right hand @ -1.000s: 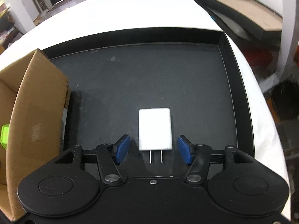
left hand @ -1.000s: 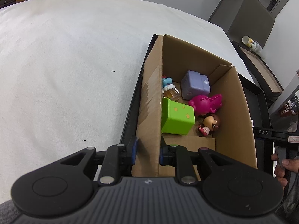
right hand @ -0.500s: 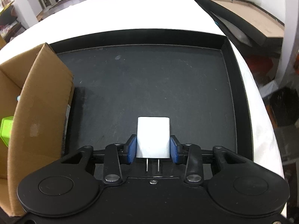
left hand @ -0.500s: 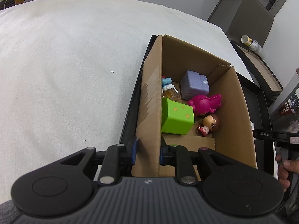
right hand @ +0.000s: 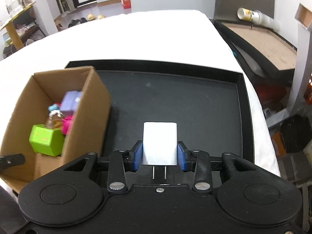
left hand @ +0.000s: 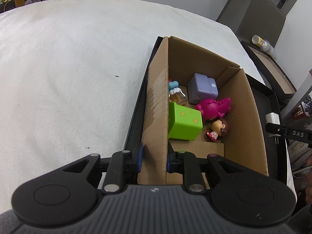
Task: Organize rigid objects
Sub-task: 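Carry the white charger plug into the box and open the right tool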
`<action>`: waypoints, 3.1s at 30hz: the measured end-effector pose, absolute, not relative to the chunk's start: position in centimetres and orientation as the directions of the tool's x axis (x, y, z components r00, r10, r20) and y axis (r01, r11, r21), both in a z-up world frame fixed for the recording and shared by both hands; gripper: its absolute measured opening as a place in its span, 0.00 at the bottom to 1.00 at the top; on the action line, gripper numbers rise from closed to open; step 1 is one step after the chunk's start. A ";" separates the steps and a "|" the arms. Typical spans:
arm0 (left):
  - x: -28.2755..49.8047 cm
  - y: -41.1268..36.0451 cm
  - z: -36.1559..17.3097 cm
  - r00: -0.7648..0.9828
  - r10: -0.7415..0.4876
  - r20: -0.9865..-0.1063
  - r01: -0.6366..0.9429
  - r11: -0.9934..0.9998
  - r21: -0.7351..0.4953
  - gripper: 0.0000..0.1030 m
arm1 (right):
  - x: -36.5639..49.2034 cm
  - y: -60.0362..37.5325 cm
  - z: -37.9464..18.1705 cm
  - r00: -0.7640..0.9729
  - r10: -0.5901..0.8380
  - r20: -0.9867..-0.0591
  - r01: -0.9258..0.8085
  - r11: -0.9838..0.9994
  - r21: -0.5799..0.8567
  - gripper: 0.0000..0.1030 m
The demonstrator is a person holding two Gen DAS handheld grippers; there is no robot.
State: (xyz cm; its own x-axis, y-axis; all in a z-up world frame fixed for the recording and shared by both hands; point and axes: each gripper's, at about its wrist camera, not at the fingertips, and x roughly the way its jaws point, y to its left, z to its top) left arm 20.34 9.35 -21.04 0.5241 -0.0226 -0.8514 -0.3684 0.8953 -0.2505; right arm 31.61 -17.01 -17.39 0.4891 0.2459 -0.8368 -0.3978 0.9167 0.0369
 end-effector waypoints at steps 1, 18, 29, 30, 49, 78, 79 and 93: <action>20.3 9.4 -21.1 0.524 -0.023 -0.851 -0.368 0.895 -0.251 0.20 | 31.5 -16.9 -17.1 0.489 0.253 -0.835 -0.400 0.916 0.043 0.35; 20.3 9.5 -21.0 0.526 -0.026 -0.850 -0.367 0.895 -0.255 0.20 | 31.0 -15.1 -12.5 0.509 0.320 -0.799 -0.447 0.892 0.073 0.35; 19.7 10.0 -20.8 0.540 -0.042 -0.841 -0.373 0.883 -0.284 0.20 | 30.5 -12.2 -10.8 0.496 0.362 -0.789 -0.482 0.871 0.096 0.35; 19.7 10.1 -20.7 0.541 -0.046 -0.840 -0.372 0.882 -0.288 0.20 | 30.5 -11.9 -10.7 0.494 0.365 -0.789 -0.486 0.869 0.098 0.35; 19.0 11.0 -20.8 0.564 -0.080 -0.822 -0.364 0.869 -0.334 0.21 | 28.2 -5.6 -13.1 0.401 0.341 -0.850 -0.575 0.816 0.057 0.36; 19.1 11.5 -21.1 0.566 -0.116 -0.816 -0.353 0.861 -0.367 0.22 | 26.9 -6.6 -13.0 0.418 0.302 -0.857 -0.514 0.856 0.051 0.37; 19.1 11.5 -21.1 0.563 -0.116 -0.818 -0.355 0.860 -0.367 0.22 | 27.1 -7.0 -12.7 0.421 0.309 -0.853 -0.503 0.862 0.064 0.37; 18.8 11.5 -17.2 0.566 -0.069 -0.822 -0.362 0.875 -0.322 0.22 | 26.8 -13.0 -9.8 0.455 0.375 -0.808 -0.393 0.898 0.196 0.52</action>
State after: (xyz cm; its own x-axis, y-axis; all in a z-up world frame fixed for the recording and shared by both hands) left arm 18.82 11.47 -17.23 0.5656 -0.0686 -0.8218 -0.3624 0.8745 -0.3224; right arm 26.80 -12.95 -9.84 0.4549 0.3755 -0.8075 -0.3931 0.8983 0.1962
